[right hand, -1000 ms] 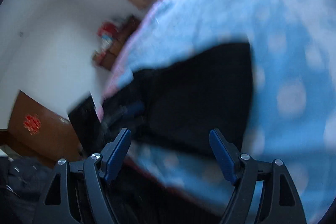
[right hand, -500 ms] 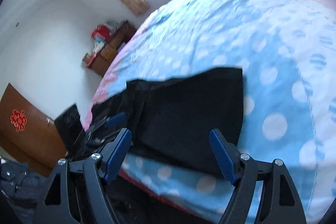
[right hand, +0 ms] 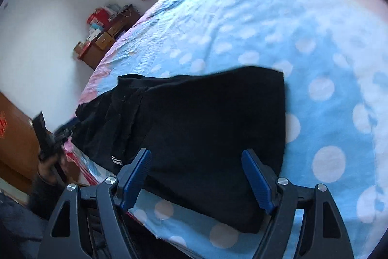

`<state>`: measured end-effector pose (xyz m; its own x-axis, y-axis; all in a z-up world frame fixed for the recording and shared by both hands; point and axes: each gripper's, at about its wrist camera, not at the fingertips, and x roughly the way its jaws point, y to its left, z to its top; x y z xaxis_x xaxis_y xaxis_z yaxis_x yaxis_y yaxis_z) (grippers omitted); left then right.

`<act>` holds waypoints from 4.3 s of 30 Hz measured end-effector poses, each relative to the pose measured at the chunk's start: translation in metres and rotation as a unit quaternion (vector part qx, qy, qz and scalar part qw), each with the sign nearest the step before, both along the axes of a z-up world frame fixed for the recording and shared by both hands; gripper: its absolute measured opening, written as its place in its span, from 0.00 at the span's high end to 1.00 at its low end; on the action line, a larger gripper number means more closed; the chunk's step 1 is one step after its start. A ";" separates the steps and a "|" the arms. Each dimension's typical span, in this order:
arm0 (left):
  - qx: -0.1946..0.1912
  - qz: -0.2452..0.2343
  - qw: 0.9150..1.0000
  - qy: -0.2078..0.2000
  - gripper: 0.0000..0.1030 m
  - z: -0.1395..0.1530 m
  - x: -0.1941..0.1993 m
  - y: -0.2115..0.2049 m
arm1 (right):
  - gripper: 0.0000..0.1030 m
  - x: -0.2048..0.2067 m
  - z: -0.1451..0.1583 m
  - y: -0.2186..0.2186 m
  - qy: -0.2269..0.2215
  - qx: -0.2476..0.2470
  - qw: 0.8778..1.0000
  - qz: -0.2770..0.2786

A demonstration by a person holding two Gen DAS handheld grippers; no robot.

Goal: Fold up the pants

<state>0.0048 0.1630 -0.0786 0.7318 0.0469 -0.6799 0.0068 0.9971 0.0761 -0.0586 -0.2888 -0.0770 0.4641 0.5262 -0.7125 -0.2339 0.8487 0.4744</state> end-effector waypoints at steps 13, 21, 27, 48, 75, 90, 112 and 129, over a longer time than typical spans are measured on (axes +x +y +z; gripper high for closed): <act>-0.154 0.017 0.987 0.042 0.23 -0.041 0.019 0.089 | 0.24 0.009 -0.010 0.103 0.006 0.008 0.996 0.087; -0.196 -0.011 0.977 0.079 0.35 -0.056 0.032 0.086 | 0.24 0.021 -0.019 0.114 0.023 0.014 0.997 0.070; -0.175 -0.016 0.979 0.098 0.29 -0.055 0.033 0.079 | 0.24 0.021 -0.025 0.113 0.027 0.036 0.997 0.059; -0.296 -0.082 0.952 -0.005 0.84 0.040 -0.004 0.029 | 0.24 0.011 -0.016 0.072 0.000 0.096 0.995 -0.016; -0.244 -0.334 0.902 0.120 0.84 0.031 0.067 -0.367 | 0.24 -0.059 -0.013 -0.104 -0.058 0.198 0.937 -0.283; -0.152 -0.371 0.915 0.044 0.28 0.045 0.032 -0.383 | 0.24 -0.067 -0.002 -0.101 -0.100 0.139 0.941 -0.292; -0.107 -0.227 0.967 0.027 0.22 -0.014 0.014 -0.267 | 0.39 -0.067 0.022 -0.008 -0.108 -0.034 0.983 -0.145; -0.091 -0.225 0.970 0.004 0.15 -0.015 0.007 -0.259 | 0.83 -0.058 0.009 0.005 -0.077 -0.057 0.990 -0.100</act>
<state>0.0118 -0.0957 -0.0932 0.6455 -0.3963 -0.6529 0.4436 0.8904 -0.1018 -0.1162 -0.2836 -0.0680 0.6585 0.3318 -0.6754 -0.1166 0.9317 0.3440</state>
